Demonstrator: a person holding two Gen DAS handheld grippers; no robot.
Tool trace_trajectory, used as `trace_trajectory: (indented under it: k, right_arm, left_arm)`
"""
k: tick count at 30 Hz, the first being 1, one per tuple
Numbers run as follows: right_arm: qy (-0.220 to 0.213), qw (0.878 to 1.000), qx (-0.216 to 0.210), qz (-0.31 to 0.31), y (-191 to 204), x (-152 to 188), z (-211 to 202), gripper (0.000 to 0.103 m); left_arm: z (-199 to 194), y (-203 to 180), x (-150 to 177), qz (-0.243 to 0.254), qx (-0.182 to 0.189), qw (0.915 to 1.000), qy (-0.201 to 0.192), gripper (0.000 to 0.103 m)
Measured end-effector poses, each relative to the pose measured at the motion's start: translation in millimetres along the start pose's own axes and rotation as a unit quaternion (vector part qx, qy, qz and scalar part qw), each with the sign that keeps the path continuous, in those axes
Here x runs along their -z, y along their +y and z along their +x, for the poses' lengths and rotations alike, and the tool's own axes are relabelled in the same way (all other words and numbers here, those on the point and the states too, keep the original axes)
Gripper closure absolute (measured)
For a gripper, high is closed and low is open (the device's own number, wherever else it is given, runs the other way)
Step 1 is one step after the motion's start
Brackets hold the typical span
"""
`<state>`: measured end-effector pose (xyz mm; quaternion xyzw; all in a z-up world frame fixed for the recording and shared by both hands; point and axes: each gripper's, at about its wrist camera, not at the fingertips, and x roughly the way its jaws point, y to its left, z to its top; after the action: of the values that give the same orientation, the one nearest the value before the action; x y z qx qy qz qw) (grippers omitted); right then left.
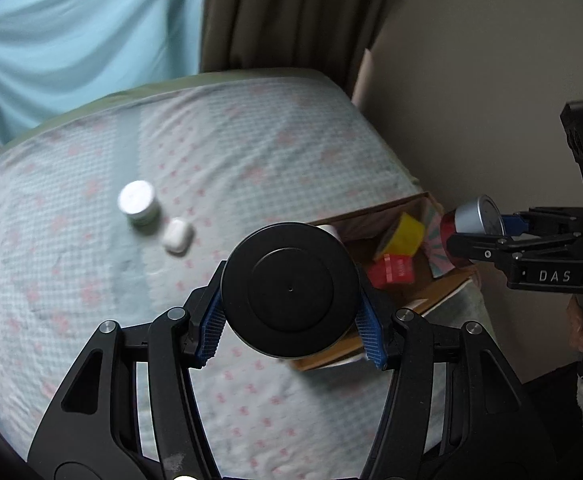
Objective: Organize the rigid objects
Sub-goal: 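Carry the black jar and silver tin into the cardboard box and release both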
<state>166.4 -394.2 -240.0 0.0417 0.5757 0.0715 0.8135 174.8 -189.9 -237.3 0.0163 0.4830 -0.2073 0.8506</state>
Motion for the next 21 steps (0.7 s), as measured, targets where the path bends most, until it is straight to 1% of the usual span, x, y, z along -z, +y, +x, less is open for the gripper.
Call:
trace_trajectory:
  k: [1,4,11,16,21]
  right_arm:
    - [-0.006,1.0,0.006,-0.005,-9,4,0,0.053]
    - [0.0,1.0,0.011,0.015,-40,14,3,0.053]
    - [0.021,0.999,0.016,0.039,-84,28,25,0.053]
    - [0.045,0.997,0.008,0.054,-103,35,50,0.053]
    - [0.06,0.997,0.004,0.038,-108,39,77,0.053]
  left_arm:
    - [4,-7,-2,0.001,0.002,1.0,0.001,0.05]
    - [19,-27,-4,0.004,0.007,0.9999,0.012,0.05]
    - [52,-64,3,0.021,0.006,0.9988,0.045,0.05]
    - [82,-82,11,0.028,0.01,0.9973,0.067,0.05]
    - [117,-97,26,0.042,0.014,0.9938,0.102,0.05]
